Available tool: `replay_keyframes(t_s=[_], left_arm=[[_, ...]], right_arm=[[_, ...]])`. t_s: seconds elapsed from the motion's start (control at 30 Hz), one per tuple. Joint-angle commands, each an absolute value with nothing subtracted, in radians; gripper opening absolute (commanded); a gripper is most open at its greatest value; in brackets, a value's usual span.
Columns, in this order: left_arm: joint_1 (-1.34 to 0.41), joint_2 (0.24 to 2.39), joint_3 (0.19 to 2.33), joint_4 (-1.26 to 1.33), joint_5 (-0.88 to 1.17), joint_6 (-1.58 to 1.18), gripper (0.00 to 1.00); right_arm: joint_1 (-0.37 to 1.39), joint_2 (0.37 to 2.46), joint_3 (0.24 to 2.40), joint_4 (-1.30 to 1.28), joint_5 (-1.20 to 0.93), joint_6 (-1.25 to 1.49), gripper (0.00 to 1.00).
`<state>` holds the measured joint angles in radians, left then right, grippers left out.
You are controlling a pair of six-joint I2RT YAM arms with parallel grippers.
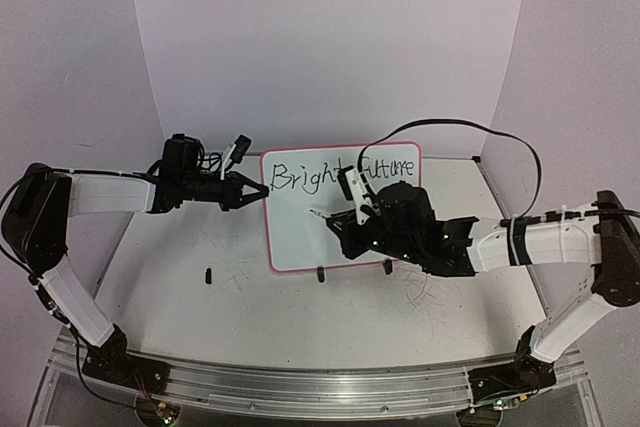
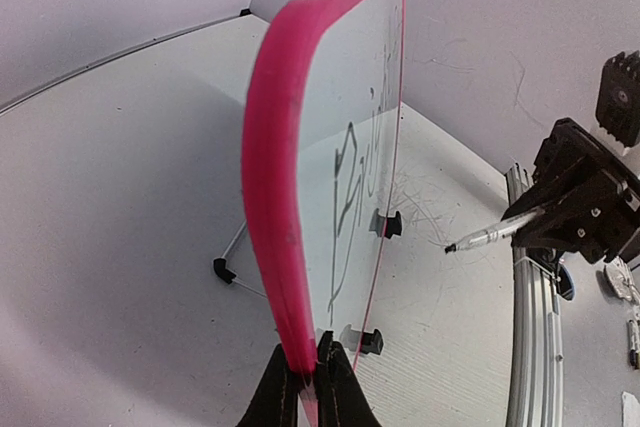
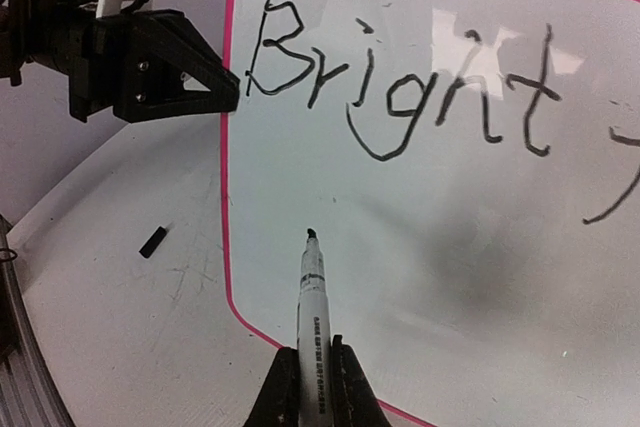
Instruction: Write a sentence on the whiteboard
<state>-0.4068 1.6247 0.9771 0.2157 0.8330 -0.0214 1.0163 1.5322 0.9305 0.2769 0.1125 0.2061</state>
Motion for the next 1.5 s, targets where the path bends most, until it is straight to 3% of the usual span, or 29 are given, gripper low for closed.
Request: replay_keyframes(t_s=[0.0, 0.37, 1.47], left_arm=[[-0.401, 1.566, 1.001, 0.269, 0.766, 0.044, 0.00], [-0.401, 1.569, 1.005, 0.268, 0.772, 0.043, 0.00], [-0.401, 1.565, 1.006, 0.268, 0.778, 0.044, 0.00]], right_arm=[[1.048, 1.611, 1.022, 0.348, 0.093, 0.163, 0.00], [1.092, 1.783, 1.180, 0.329, 0.138, 0.209, 0.00], [1.092, 1.857, 1.232, 0.268, 0.284, 0.249, 0.00]])
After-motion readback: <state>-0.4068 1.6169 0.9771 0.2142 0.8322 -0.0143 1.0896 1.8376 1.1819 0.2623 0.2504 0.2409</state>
